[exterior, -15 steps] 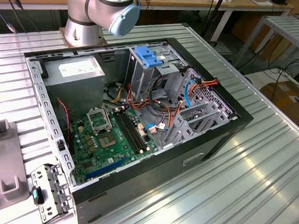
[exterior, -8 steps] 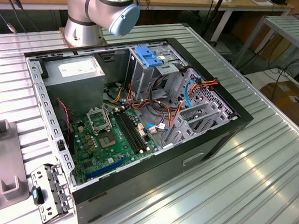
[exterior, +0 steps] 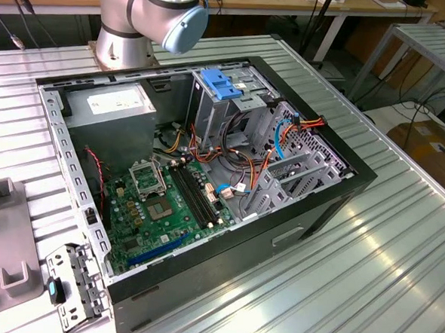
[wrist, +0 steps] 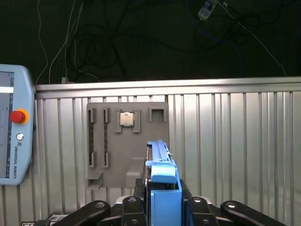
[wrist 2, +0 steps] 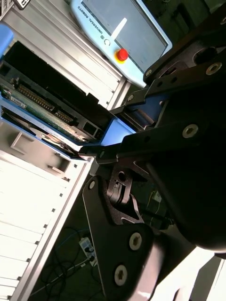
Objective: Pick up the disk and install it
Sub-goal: 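Pick up the disk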
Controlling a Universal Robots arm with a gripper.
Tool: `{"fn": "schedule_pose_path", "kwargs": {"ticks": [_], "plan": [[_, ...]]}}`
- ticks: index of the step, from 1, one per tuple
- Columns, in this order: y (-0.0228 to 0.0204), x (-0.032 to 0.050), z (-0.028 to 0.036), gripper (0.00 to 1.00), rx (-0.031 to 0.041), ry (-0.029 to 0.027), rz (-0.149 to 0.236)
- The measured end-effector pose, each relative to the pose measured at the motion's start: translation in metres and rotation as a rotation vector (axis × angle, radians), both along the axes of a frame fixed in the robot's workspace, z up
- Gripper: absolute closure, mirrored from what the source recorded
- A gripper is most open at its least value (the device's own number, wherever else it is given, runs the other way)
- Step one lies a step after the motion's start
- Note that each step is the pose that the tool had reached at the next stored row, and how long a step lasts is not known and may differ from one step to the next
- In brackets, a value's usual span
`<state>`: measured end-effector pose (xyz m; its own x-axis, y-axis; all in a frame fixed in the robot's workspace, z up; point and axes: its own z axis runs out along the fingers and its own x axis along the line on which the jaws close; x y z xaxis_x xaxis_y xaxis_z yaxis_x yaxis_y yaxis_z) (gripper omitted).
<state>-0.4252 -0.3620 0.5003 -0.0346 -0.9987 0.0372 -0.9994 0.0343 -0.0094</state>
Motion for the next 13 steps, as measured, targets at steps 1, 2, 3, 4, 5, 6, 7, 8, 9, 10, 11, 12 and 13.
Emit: {"fn": "schedule_pose_path", "kwargs": {"ticks": [1, 2, 3, 4, 5, 6, 7, 8, 9, 10, 11, 12, 13], "plan": [[-0.0001, 0.0010, -0.0001, 0.64, 0.0000, -0.0001, 0.000], [-0.0002, 0.0021, 0.0000, 0.64, 0.0000, 0.0000, 0.000], [-0.0003, 0.0032, 0.0000, 0.64, 0.0000, 0.0000, 0.000], [-0.0003, 0.0038, -0.0001, 0.64, 0.0000, -0.0001, 0.000], [-0.0004, 0.0046, -0.0001, 0.64, 0.0001, -0.0001, 0.000], [-0.0005, 0.0060, 0.0000, 0.64, 0.0000, -0.0001, 0.000], [-0.0005, 0.0069, 0.0000, 0.64, 0.0000, 0.0000, 0.000], [-0.0006, 0.0081, -0.0001, 0.64, 0.0001, -0.0002, 0.000], [-0.0006, 0.0089, 0.0000, 0.64, 0.0000, 0.0000, 0.000], [-0.0007, 0.0095, 0.0000, 0.64, 0.0001, -0.0001, 0.000], [-0.0007, 0.0103, 0.0000, 0.64, 0.0000, 0.0000, 0.000], [-0.0008, 0.0109, 0.0000, 0.64, 0.0000, 0.0000, 0.000], [-0.0008, 0.0116, -0.0001, 0.64, 0.0000, -0.0001, 0.000]]}}
